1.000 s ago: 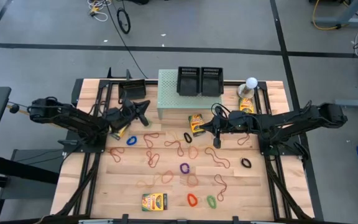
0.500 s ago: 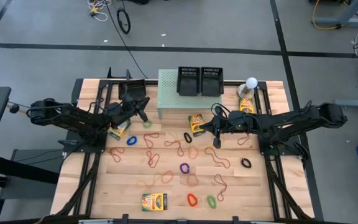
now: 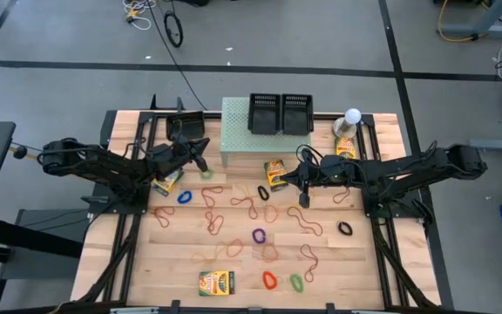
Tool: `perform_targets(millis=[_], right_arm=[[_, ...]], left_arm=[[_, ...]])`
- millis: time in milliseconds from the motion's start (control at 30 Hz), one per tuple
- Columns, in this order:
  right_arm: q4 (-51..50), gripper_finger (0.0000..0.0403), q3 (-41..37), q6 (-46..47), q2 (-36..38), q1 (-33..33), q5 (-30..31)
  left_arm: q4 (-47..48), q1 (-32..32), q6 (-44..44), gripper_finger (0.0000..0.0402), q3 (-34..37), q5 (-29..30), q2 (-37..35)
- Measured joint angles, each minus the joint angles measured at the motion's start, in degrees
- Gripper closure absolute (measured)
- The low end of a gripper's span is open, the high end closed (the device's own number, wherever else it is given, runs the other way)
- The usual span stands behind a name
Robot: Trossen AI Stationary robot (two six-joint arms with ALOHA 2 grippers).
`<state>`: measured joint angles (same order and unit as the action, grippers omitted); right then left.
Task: Pick & Place Office Desk Supplies
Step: Put the black bin on the shelf
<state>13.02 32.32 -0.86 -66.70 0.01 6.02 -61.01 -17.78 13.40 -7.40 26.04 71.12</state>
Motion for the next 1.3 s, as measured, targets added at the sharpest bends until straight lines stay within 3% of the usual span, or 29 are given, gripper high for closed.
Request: perform_targets(millis=[567, 933, 1067, 1300], right_arm=[[0.0, 0.0396, 0.0, 0.0, 0.0, 0.2, 0.0], [0.0, 0.0396, 0.0, 0.0, 0.0, 0.2, 0.0], [0.0, 0.0396, 0.0, 0.0, 0.0, 0.2, 0.0], [0.0, 0.0396, 0.0, -0.1, 0.0, 0.2, 0.0]], left_arm=[[8.8, -4.3, -3.5, 0.0395, 0.0, 1.3, 0.0], [18.0, -7.8, -3.5, 0.0395, -1.0, -1.6, 0.0], [25.9, -7.8, -5.0, 0.0382, -4.3, 0.2, 0.0], [48.6, -7.8, -9.0, 0.0328, -13.6, 4.9, 0.0]])
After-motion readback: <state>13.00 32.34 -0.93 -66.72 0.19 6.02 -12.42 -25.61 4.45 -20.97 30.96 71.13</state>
